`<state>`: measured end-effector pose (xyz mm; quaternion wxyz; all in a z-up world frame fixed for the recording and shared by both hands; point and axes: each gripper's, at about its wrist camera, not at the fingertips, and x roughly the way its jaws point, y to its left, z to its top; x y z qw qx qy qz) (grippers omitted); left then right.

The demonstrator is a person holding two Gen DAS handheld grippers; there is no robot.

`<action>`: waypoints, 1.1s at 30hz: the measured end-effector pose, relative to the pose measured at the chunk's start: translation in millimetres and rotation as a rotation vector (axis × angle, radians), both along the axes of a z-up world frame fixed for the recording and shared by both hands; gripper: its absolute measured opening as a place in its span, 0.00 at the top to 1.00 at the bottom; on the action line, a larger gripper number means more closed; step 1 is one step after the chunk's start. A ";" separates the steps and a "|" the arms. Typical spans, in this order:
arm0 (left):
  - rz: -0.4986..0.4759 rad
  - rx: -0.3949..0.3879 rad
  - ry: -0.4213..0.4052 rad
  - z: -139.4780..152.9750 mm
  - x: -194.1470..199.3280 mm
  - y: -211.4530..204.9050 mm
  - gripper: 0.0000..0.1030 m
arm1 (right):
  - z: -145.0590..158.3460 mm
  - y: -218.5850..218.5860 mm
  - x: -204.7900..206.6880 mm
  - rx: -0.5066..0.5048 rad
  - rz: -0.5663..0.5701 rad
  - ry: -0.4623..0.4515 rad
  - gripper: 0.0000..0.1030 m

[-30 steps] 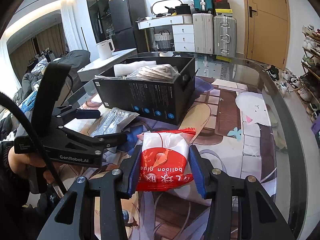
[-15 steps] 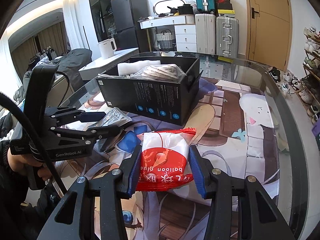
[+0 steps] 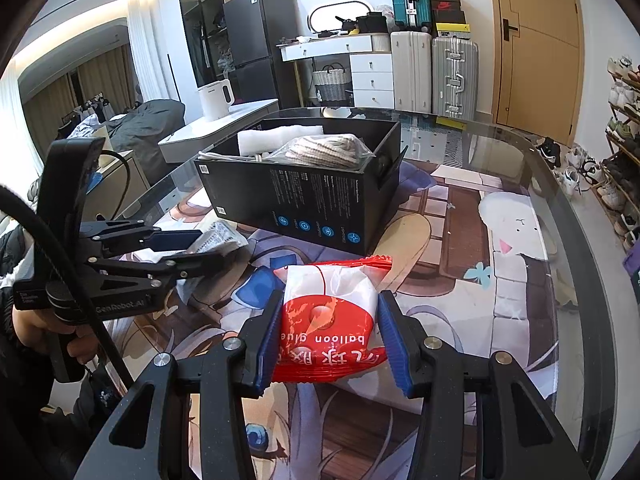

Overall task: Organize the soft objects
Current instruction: 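Lift the white packet and balloon bag and carry both over the black box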

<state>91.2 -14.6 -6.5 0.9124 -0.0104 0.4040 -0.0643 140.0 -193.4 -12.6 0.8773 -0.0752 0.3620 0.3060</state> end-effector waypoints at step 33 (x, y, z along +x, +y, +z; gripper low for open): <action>0.048 -0.068 -0.187 62.2 -18.2 47.3 0.61 | 40.0 5.2 0.2 0.121 -0.040 -0.073 0.55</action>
